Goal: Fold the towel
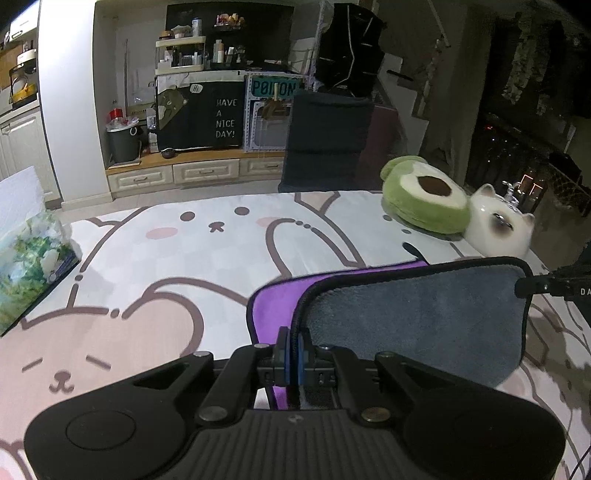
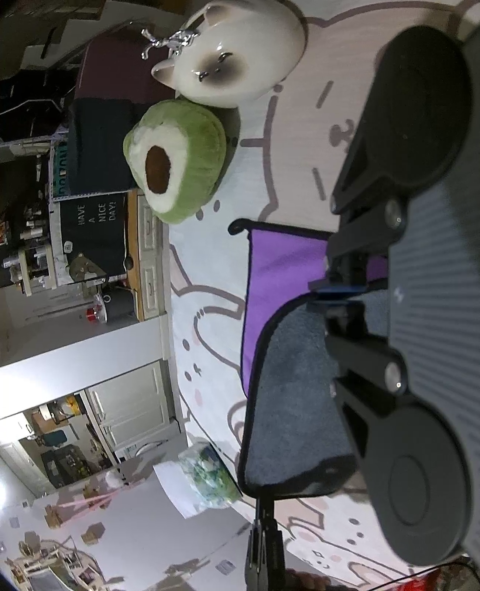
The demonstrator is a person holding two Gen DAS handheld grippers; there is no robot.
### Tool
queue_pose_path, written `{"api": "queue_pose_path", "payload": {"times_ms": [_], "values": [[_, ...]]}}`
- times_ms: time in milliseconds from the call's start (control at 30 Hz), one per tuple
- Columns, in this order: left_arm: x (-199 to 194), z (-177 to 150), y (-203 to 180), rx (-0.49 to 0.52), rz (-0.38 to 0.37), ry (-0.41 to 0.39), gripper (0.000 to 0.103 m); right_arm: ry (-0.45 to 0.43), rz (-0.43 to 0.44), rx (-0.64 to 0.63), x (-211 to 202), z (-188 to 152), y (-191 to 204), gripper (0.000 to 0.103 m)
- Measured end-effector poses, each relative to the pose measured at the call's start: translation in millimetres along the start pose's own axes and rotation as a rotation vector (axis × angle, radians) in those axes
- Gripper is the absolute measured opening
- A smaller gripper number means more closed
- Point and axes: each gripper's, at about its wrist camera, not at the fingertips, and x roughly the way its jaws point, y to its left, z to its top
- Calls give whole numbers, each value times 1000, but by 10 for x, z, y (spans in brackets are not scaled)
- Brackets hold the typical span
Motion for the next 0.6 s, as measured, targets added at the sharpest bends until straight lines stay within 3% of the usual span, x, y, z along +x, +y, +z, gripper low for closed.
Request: {"api": "queue_pose_path", "payload": {"times_ms": [600], "values": [[746,468,214,-30,24,32,4,20,-52,17,742,570,-243,5]]}}
